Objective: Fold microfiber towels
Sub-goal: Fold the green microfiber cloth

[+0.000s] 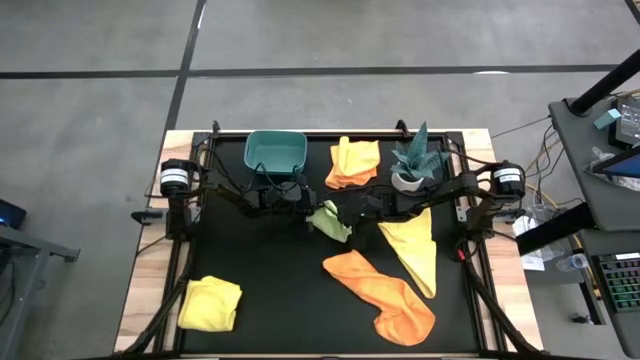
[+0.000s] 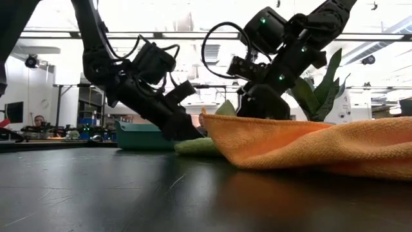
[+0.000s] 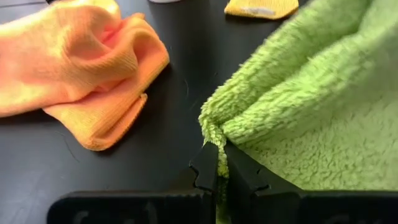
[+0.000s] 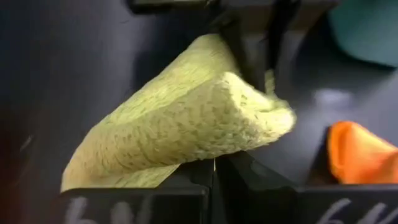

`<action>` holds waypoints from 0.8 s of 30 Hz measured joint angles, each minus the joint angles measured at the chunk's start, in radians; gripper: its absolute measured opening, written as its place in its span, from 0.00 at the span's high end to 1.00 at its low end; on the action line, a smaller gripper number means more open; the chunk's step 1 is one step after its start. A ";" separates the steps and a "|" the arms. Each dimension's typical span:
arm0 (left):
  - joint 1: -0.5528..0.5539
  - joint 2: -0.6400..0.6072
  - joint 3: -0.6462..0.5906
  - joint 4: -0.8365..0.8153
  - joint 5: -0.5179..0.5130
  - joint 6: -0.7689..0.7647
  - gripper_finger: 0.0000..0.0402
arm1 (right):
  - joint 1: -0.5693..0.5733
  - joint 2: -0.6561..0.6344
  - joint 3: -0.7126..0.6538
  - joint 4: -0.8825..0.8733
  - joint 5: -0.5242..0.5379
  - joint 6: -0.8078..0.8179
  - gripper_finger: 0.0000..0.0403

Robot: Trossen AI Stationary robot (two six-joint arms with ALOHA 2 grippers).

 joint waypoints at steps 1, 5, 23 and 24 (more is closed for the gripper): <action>-0.001 0.005 0.004 -0.001 0.000 0.000 1.00 | 0.001 -0.007 0.000 -0.006 0.018 -0.005 0.98; -0.002 0.013 0.013 0.001 0.002 -0.006 1.00 | 0.003 -0.035 0.000 -0.064 0.083 -0.003 0.98; -0.008 0.003 0.021 0.027 0.028 -0.001 0.65 | 0.033 -0.215 0.000 -0.119 0.131 0.106 0.98; -0.008 0.003 0.021 0.027 0.028 -0.002 0.64 | 0.034 -0.214 0.000 -0.099 0.089 0.116 0.98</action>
